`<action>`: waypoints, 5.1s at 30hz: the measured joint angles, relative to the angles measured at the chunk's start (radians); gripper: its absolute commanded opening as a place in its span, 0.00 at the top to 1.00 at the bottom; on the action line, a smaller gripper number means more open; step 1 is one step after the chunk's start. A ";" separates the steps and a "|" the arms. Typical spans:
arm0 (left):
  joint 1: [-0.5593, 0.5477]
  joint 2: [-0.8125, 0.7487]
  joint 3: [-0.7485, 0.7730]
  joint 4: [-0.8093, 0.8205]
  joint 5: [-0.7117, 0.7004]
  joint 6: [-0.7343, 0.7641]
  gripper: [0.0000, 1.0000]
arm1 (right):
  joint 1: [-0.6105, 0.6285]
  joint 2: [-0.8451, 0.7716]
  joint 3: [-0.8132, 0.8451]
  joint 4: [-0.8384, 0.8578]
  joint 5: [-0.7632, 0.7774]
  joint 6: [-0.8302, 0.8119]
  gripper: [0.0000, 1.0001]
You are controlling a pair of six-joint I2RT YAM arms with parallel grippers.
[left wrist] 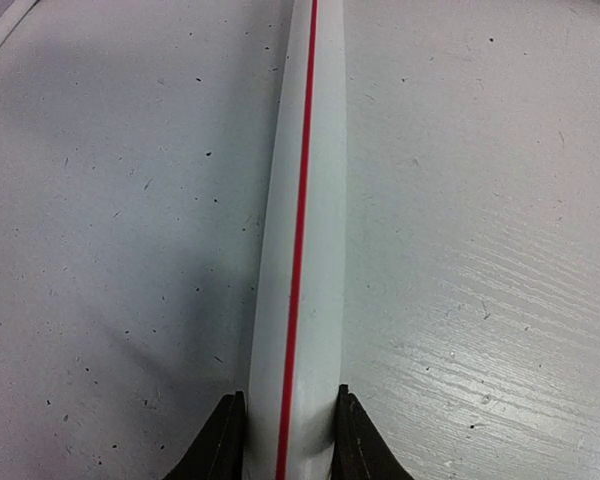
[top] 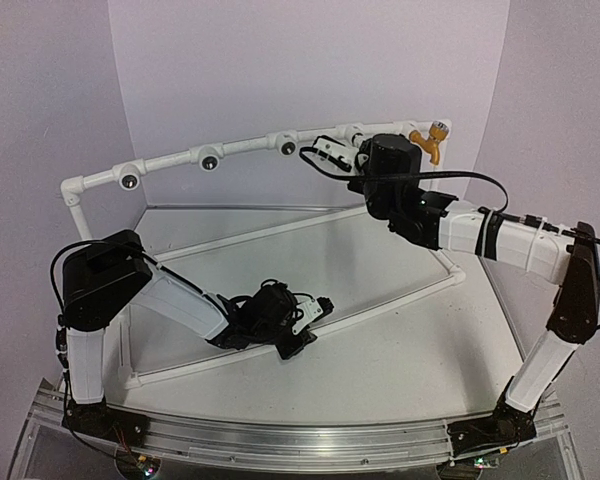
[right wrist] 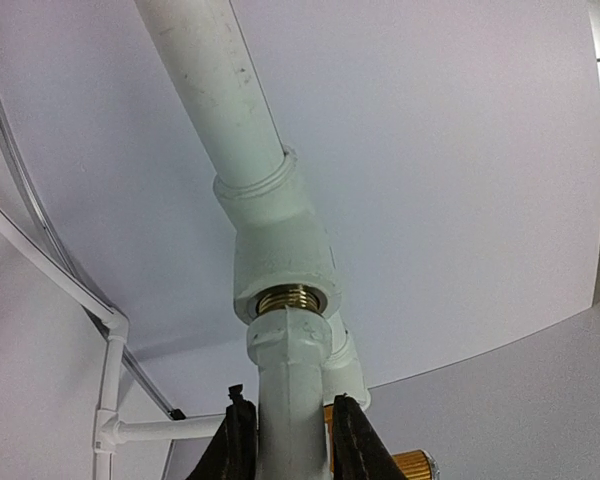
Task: Install the water faucets
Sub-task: Screw the water faucet onto the adaptor.
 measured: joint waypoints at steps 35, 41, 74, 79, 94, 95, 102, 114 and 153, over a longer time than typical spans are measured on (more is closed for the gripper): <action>-0.006 0.003 -0.010 0.028 -0.017 0.001 1.00 | -0.031 0.016 0.076 -0.149 -0.060 0.268 1.00; -0.006 0.003 -0.013 0.034 -0.017 0.002 1.00 | -0.031 0.029 0.112 -0.195 -0.057 0.312 1.00; -0.007 0.005 -0.013 0.036 -0.022 0.005 1.00 | -0.093 0.031 0.234 -0.483 -0.234 0.663 1.00; -0.007 0.005 -0.013 0.036 -0.023 0.005 1.00 | -0.081 0.065 0.319 -0.572 -0.224 0.683 1.00; -0.007 0.005 -0.013 0.037 -0.025 0.005 1.00 | -0.050 0.151 0.534 -0.771 -0.178 0.773 1.00; -0.007 0.005 -0.013 0.038 -0.025 0.005 1.00 | -0.047 0.153 0.542 -0.778 -0.176 0.778 1.00; -0.007 0.005 -0.013 0.040 -0.025 0.006 1.00 | -0.021 0.156 0.569 -0.725 -0.176 0.794 1.00; -0.008 0.006 -0.013 0.040 -0.025 0.006 1.00 | -0.030 0.078 0.399 -0.575 -0.198 0.785 1.00; -0.008 0.007 -0.013 0.041 -0.024 0.006 1.00 | -0.114 -0.023 0.170 -0.409 -0.374 0.899 1.00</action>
